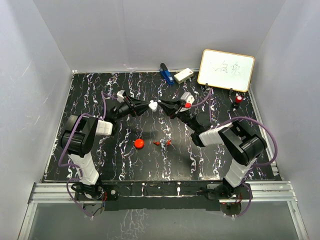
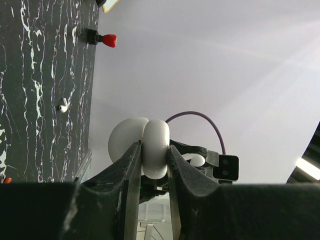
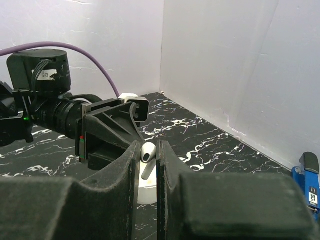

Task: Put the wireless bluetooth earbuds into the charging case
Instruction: Place the earbud in the charging case.

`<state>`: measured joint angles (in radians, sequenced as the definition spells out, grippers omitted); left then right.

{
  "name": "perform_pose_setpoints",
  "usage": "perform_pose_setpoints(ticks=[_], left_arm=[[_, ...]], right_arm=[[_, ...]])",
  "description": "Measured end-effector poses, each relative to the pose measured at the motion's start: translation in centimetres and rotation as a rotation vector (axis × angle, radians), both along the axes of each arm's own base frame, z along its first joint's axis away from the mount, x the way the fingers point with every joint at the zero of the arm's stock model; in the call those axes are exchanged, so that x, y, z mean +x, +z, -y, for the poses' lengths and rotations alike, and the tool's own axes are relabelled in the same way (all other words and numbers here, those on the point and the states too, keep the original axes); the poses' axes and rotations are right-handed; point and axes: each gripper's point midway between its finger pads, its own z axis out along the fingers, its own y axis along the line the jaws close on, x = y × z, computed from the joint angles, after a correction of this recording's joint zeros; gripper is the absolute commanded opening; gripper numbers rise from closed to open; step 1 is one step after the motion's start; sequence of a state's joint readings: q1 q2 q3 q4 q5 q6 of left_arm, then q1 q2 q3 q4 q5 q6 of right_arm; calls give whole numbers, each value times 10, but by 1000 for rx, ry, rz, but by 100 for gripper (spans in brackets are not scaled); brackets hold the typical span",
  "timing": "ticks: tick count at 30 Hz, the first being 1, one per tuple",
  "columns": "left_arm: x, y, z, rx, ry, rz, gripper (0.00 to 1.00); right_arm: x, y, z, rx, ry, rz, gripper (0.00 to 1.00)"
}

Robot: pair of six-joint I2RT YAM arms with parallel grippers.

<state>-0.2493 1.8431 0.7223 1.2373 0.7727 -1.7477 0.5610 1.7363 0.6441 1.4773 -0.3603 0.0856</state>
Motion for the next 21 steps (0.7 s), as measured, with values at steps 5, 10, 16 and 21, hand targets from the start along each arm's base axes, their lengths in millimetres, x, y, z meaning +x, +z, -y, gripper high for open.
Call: perform_pose_setpoints(ticks=[5,10,16,21], left_arm=[[-2,0,4,3,-11,-2,0],[-4,-1,6,10,-20,1,0],[-6,1,10,18,-34,15,0],[-9,0,12,23,-44,19,0]], right_arm=[[-1,-9,-4,-30,16,6,0],[-1,-21,-7,-57,31,-3,0],[-3,-22,-8,-63,44,2,0],[-3,-22,-9,-65,47,3,0]])
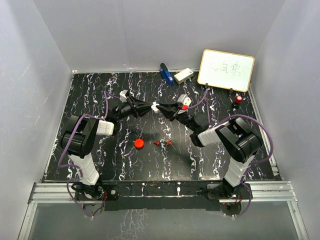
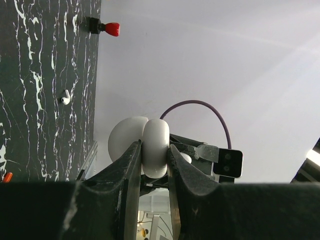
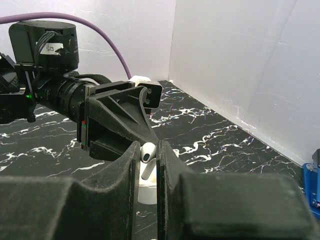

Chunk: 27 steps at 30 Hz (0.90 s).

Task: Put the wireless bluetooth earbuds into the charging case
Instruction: Place the earbud in the charging case.

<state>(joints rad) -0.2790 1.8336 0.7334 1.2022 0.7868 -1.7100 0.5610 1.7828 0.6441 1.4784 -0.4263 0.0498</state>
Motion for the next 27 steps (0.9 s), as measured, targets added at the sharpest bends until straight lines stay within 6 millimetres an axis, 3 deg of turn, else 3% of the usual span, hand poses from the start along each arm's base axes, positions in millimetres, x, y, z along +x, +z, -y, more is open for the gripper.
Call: perform_pose_setpoints(ticks=[27], left_arm=[[-6,6,2,8,-17,8,0]], right_arm=[[1,-5,-1,-15,-3,5,0]])
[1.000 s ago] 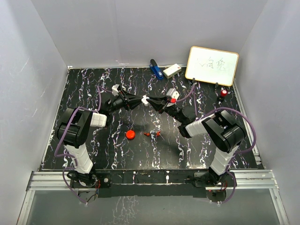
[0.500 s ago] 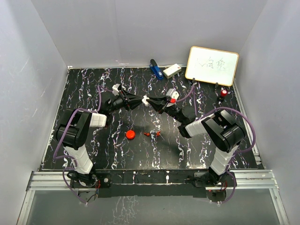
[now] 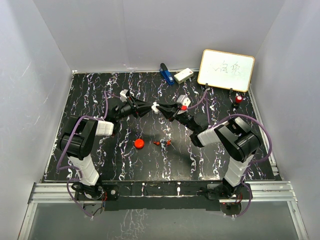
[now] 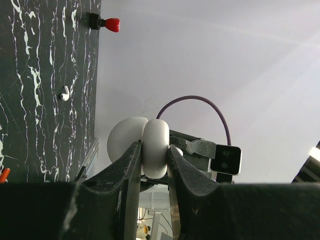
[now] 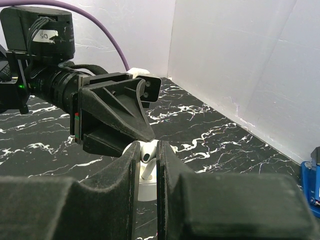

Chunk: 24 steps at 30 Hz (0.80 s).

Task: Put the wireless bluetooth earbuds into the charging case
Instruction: Place the earbud in the charging case.

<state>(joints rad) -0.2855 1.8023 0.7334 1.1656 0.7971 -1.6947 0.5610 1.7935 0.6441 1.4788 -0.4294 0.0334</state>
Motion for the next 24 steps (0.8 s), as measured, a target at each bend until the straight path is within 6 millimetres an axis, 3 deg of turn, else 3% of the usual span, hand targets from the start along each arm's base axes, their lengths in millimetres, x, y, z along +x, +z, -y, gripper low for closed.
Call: perform_pose_setpoints(ticks=[24], left_arm=[[1,1,0,-10,3,-16,0]], right_arm=[[3,-6,0,-24,-13,18,0]])
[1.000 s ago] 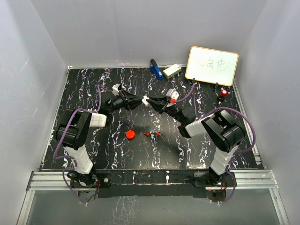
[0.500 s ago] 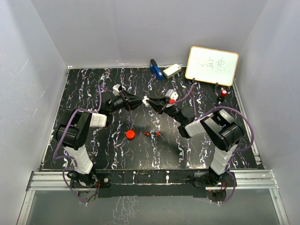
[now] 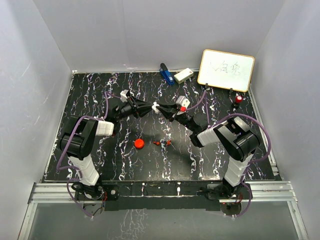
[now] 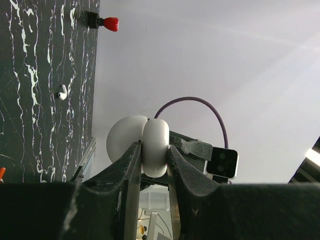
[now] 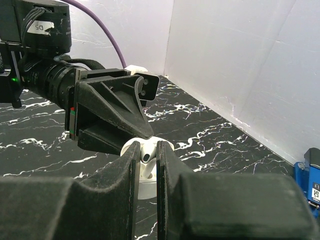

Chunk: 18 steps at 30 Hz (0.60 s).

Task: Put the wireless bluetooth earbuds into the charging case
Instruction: Place the earbud in the charging case.

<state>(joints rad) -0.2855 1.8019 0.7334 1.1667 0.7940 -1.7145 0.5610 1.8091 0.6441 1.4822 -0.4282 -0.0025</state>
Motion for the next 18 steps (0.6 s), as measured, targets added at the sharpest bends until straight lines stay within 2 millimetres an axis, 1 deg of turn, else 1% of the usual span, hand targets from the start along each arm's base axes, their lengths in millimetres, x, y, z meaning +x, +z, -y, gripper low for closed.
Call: perform_pose_setpoints(ticks=[18], left_arm=[[0,0,0,1,2,-1,0]], right_arm=[[3,-1,3,-23,-29,34,0]])
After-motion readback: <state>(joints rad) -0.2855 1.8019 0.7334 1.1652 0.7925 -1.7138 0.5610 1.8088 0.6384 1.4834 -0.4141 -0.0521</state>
